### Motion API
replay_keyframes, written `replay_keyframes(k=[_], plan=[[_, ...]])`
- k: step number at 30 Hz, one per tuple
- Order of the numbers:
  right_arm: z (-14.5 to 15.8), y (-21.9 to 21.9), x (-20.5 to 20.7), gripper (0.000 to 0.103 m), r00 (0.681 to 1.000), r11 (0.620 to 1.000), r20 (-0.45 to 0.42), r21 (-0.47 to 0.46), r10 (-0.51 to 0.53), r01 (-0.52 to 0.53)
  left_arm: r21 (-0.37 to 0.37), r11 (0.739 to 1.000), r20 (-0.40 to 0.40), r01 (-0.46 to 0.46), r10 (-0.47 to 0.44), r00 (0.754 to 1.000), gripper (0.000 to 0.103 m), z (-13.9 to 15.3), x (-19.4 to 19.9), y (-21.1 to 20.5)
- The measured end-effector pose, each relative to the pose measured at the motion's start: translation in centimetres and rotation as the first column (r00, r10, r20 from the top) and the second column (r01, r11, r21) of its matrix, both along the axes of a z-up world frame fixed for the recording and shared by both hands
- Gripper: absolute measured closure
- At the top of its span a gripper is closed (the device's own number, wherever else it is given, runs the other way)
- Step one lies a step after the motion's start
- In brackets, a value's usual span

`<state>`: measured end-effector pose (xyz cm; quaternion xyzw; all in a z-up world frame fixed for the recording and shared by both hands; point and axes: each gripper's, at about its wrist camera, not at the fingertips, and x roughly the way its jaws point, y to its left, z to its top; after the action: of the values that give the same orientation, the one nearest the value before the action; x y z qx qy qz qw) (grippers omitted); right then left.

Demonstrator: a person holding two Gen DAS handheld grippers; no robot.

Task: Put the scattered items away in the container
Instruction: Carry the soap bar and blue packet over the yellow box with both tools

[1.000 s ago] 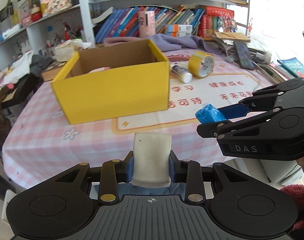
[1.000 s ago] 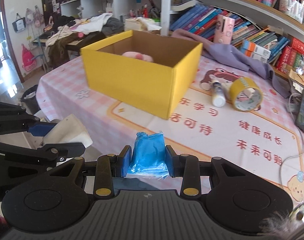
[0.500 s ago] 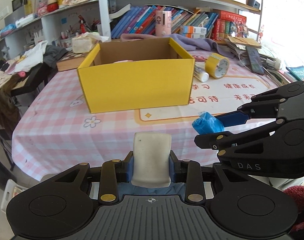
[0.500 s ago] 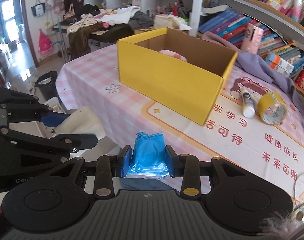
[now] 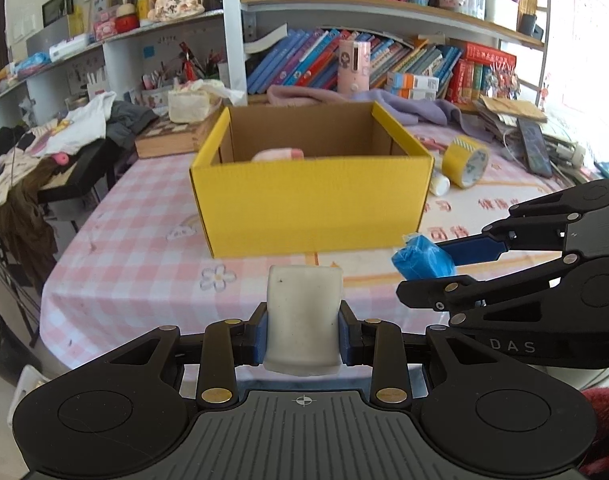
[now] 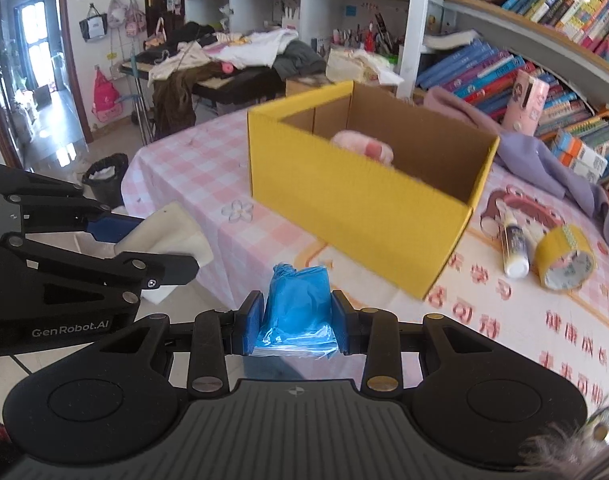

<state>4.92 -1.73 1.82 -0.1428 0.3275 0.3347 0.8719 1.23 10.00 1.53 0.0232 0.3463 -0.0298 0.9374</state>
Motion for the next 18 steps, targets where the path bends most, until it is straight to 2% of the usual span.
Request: replay_keyframes(k=[6,12,18], plan=[[2.4,0.1,3.3,0.069,0.999,0.998,0.05,0.055,-0.011,0.008,0.009,1.0,0.067,0.015,-0.015,0.998,0.072,2.7,3.4,0.5],[5.5,0.1,7.8,0.069,0.992,0.994,0.122,0.11,-0.023,0.01,0.016,0.999,0.131,0.043,-0.045,0.99,0.072,5.4,8.5,0.6],[5.9,0.4,13.1,0.069,0.987,0.998,0.158,0.064,-0.013,0.003,0.05,0.997,0.121,0.064,-0.069,0.99,0.072,5.2,13.9,0.2]])
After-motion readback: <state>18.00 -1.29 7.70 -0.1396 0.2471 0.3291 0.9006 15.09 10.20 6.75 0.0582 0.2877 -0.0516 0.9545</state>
